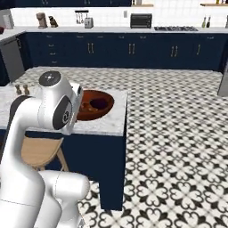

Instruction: Pick the chicken drumstick and eggplant from their plates and place them in the bowl. Then put the bowl in the fridge.

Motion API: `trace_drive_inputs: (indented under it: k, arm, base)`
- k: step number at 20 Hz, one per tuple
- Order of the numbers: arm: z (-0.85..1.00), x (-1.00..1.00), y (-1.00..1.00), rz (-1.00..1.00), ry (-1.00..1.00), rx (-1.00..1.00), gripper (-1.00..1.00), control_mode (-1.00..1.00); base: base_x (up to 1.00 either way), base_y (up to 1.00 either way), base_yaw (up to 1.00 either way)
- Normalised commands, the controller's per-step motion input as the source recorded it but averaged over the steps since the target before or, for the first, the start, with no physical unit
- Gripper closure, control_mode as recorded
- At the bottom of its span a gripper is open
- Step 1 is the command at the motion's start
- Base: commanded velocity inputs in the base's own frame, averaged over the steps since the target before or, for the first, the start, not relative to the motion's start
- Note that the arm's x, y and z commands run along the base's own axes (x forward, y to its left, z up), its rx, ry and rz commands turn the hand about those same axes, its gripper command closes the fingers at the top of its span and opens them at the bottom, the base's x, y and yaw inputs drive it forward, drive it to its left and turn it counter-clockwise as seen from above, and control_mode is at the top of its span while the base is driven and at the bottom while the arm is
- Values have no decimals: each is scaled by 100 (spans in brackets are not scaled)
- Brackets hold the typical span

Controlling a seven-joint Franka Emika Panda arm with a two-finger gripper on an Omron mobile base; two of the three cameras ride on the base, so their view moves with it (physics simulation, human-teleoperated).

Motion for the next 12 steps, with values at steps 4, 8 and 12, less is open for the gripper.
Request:
trace_drive_inputs:
  k: [4,8,12]
  arm:
    - [0,0,0,0,0,0,100,100]
    - [0,0,0,0,0,0,100,100]
    - [0,0,0,0,0,0,100,100]
  base:
    - [75,-100,0]
    - [69,-100,0]
    - [73,-100,0]
